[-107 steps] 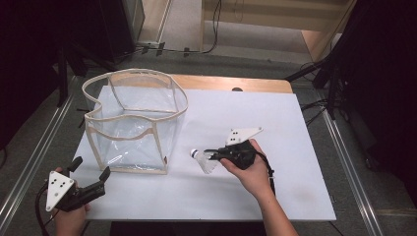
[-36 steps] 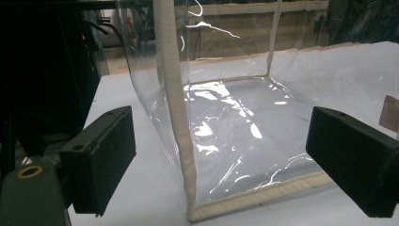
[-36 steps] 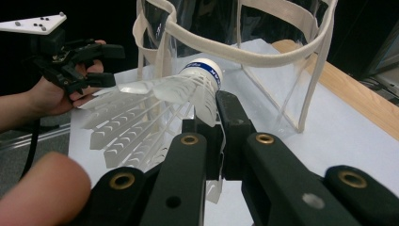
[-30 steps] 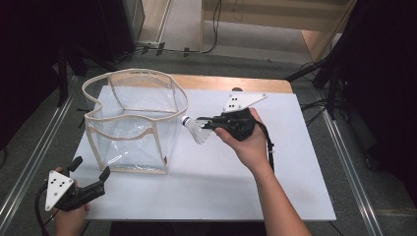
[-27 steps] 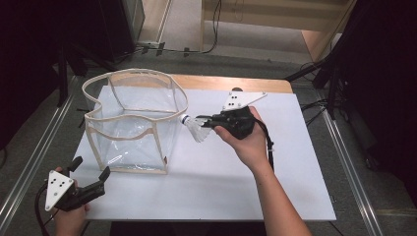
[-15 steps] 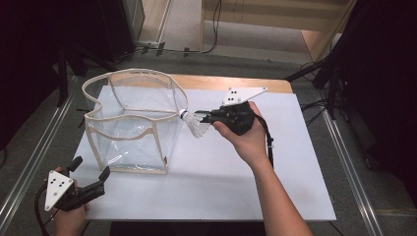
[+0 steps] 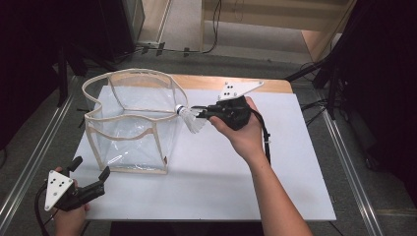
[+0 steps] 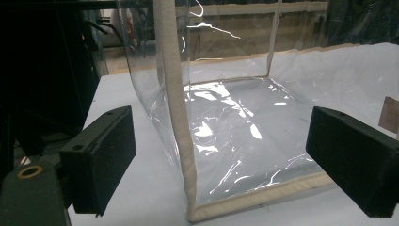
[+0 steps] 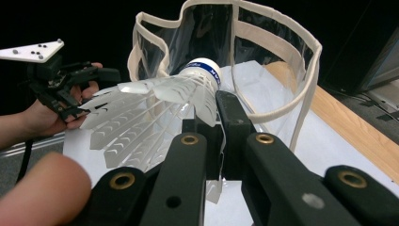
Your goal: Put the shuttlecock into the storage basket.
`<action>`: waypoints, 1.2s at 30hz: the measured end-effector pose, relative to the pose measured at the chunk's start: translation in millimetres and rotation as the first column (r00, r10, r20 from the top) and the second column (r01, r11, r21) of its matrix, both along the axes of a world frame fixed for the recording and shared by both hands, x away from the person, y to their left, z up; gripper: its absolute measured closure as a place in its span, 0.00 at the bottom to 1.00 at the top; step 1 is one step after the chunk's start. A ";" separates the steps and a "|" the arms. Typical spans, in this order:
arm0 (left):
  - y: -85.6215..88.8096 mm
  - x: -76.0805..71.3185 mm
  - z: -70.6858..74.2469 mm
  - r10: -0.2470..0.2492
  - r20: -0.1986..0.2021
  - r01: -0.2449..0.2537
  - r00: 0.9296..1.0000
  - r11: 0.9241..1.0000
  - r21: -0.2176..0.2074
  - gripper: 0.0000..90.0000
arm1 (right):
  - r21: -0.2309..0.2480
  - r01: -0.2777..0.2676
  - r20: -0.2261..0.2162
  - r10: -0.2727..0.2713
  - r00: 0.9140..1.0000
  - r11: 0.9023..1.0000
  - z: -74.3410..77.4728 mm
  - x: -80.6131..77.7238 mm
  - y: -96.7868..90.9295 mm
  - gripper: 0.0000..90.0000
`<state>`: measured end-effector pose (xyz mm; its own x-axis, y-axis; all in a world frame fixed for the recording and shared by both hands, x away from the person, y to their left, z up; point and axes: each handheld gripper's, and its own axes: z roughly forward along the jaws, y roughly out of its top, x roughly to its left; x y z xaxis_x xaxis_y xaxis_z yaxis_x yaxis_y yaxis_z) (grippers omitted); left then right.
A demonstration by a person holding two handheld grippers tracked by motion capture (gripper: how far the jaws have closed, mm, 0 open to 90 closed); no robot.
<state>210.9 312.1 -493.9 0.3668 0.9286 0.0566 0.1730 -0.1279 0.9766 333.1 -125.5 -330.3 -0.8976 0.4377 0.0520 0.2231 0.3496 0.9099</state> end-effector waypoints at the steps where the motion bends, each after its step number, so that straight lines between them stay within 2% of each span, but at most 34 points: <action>1: 0.0 0.0 0.0 0.000 0.001 0.000 1.000 1.000 -0.001 0.10 | 0.001 -0.002 -0.001 0.002 1.000 1.000 0.7 0.6 0.7 0.96; 19: 0.2 0.1 0.1 -0.001 -0.001 0.001 1.000 1.000 0.000 0.10 | 0.005 -0.006 0.016 0.006 1.000 1.000 10.9 10.6 16.4 0.96; 36: 0.3 0.1 0.1 -0.003 -0.001 0.003 1.000 1.000 -0.001 0.10 | 0.012 -0.005 0.010 0.005 1.000 1.000 14.9 22.0 32.4 0.96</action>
<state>211.0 312.5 -493.9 0.3697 0.9275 0.0552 0.1741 -0.1275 0.9764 355.1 -93.1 -315.4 -0.9004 0.4324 0.0486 0.2127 0.3398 0.9161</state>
